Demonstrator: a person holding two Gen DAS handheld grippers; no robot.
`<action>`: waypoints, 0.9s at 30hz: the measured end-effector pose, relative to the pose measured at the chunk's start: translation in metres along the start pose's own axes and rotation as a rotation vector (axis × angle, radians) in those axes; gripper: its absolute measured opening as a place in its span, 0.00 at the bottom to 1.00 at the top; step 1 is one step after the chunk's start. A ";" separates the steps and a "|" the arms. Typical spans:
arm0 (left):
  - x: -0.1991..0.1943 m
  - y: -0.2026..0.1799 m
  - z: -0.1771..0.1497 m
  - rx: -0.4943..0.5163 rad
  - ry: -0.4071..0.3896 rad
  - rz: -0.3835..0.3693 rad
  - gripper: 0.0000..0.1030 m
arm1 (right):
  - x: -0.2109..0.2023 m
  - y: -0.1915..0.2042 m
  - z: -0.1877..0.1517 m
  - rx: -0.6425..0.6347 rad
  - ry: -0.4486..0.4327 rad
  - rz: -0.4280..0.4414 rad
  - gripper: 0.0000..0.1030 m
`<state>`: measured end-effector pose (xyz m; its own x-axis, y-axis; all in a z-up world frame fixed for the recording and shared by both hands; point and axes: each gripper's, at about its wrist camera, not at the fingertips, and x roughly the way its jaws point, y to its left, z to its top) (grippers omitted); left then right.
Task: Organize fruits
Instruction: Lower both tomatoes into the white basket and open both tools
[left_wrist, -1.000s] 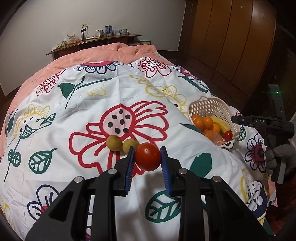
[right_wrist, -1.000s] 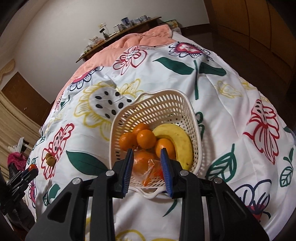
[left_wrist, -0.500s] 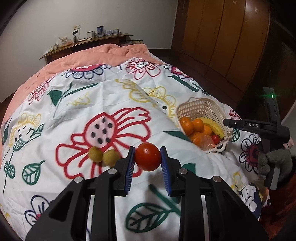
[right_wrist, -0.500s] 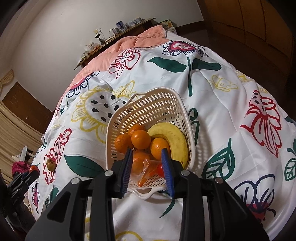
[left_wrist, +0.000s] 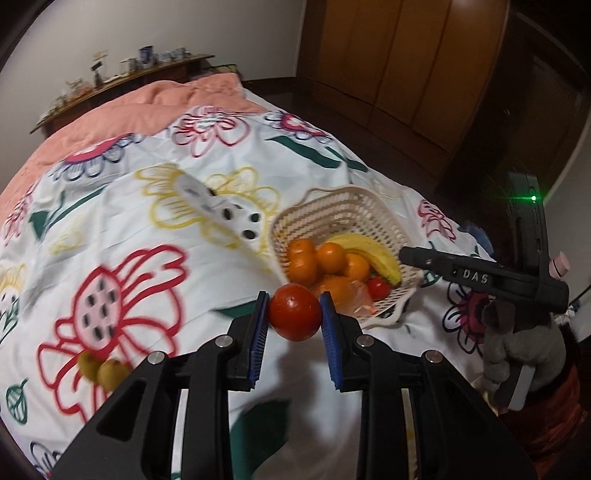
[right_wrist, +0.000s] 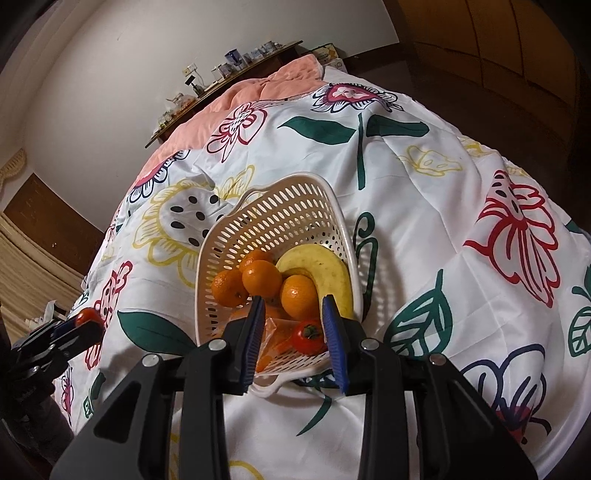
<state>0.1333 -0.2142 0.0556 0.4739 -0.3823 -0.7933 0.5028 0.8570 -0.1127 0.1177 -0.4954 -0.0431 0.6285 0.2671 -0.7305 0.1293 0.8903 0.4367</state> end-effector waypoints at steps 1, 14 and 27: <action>0.003 -0.003 0.003 0.005 0.004 -0.007 0.27 | 0.000 -0.001 0.000 0.003 -0.001 0.002 0.31; 0.042 -0.037 0.025 0.055 0.036 -0.038 0.27 | -0.004 -0.014 0.000 0.030 -0.022 0.008 0.31; 0.034 -0.026 0.032 -0.003 -0.023 -0.023 0.52 | -0.007 -0.012 0.000 0.031 -0.034 0.010 0.31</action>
<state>0.1595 -0.2601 0.0509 0.4787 -0.4101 -0.7763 0.5117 0.8488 -0.1329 0.1121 -0.5078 -0.0430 0.6555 0.2630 -0.7080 0.1458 0.8757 0.4602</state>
